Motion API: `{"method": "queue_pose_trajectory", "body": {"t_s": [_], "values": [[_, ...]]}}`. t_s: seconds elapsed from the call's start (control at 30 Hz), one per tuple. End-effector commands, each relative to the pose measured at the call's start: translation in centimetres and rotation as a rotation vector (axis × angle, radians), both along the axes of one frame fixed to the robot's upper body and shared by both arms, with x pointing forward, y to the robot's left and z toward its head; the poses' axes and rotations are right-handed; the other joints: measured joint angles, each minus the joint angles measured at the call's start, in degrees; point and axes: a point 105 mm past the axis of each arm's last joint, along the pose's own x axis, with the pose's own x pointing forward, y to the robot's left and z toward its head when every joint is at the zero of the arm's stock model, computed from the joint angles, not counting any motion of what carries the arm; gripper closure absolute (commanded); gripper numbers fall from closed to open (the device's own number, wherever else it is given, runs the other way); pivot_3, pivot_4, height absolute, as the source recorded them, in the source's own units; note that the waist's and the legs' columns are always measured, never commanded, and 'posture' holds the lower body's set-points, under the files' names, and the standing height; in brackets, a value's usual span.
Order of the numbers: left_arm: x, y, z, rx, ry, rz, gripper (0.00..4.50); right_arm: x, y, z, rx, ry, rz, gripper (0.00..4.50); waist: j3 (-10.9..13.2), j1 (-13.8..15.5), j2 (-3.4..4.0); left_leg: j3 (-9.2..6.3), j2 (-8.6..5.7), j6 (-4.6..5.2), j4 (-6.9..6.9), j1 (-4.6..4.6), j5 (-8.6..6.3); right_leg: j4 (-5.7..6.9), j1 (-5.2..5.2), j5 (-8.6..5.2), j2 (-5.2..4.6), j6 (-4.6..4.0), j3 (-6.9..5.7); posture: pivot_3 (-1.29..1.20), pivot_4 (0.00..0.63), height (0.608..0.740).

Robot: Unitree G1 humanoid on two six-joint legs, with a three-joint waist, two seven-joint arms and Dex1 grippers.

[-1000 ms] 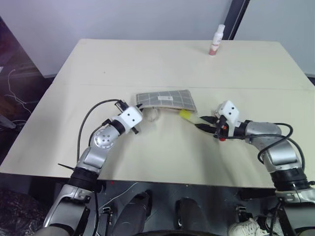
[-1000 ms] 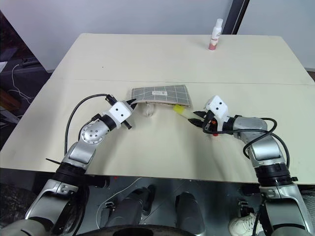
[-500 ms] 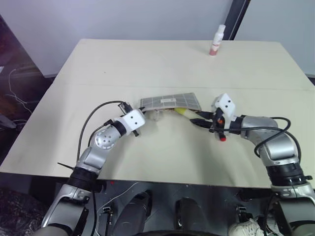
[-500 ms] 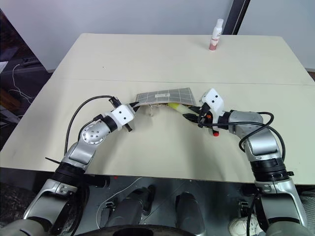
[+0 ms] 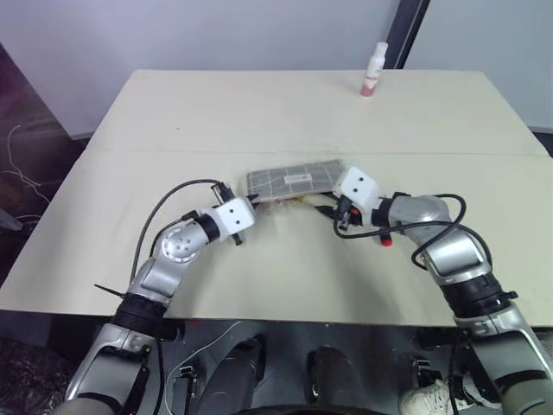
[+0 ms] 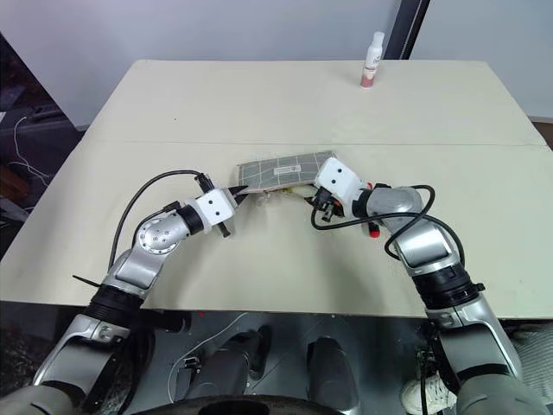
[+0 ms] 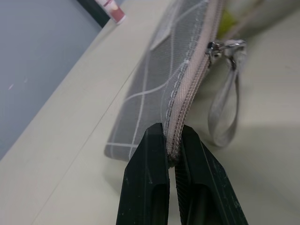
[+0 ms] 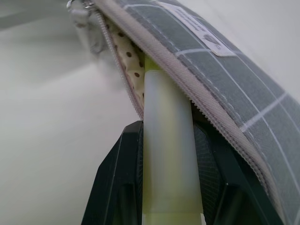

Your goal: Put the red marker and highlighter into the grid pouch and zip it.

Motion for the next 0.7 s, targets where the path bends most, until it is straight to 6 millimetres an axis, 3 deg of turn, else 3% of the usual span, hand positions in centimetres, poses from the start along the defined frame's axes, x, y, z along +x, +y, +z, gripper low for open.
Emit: {"method": "queue_pose_trajectory", "body": {"t_s": [0.03, 0.13, 0.3, 0.4, 0.63, 0.7], "values": [[-1.1, -1.3, 0.9, -0.017, -0.027, -0.095, 4.5, -0.3, 2.0, 1.5, -0.014, -0.102, 0.069, 3.59, 0.0, -0.04, 0.0, -0.01, 0.0, 0.0, 0.0, 0.0, 0.0, 0.0, 0.0, 0.0, 0.0, 0.0, 0.0, 0.0, 0.15, 0.74], [-1.7, -1.8, 1.0, -0.02, -0.018, -0.139, 4.5, -0.1, 2.2, 1.2, -0.042, -0.114, 0.066, 3.59, 0.0, -0.1, 0.0, -0.01, 0.0, 0.0, 0.0, 0.0, 0.0, 0.01, 0.0, 0.0, 0.01, 0.0, 0.0, 0.0, 0.15, 0.74], [-2.0, -0.7, 1.4, -0.034, -0.022, -0.142, 4.5, 0.3, 0.9, 1.9, 0.025, -0.075, 0.011, 3.59, 0.0, -0.05, 0.0, -0.02, 0.0, 0.0, 0.01, 0.0, 0.0, 0.02, -0.01, 0.0, 0.01, -0.01, 0.0, 0.0, 0.15, 0.74], [-2.5, -0.8, 0.9, -0.031, 0.019, -0.185, 4.5, -0.3, 1.5, 1.6, -0.014, -0.078, 0.084, 3.59, 0.0, -0.07, 0.0, -0.02, 0.0, -0.01, 0.01, 0.02, 0.0, 0.03, -0.02, 0.0, 0.01, 0.0, 0.0, 0.0, 0.15, 0.74], [-2.0, -0.7, 2.1, -0.092, 0.006, -0.17, 4.5, -1.1, 2.7, 1.8, 0.06, -0.036, 0.134, 3.59, 0.0, -0.11, 0.0, -0.02, 0.0, 0.0, 0.01, 0.03, 0.0, 0.04, -0.01, 0.0, 0.01, -0.01, 0.0, 0.0, 0.15, 0.74], [-2.0, -0.7, 2.1, -0.1, 0.007, -0.167, 4.5, -1.3, 2.6, 2.1, 0.08, -0.028, 0.135, 2.52, 0.0, -0.09, 0.0, -0.02, 0.0, 0.0, 0.01, 0.03, 0.0, 0.04, -0.01, 0.0, 0.01, -0.01, 0.0, 0.0, 0.15, 0.74]]}}
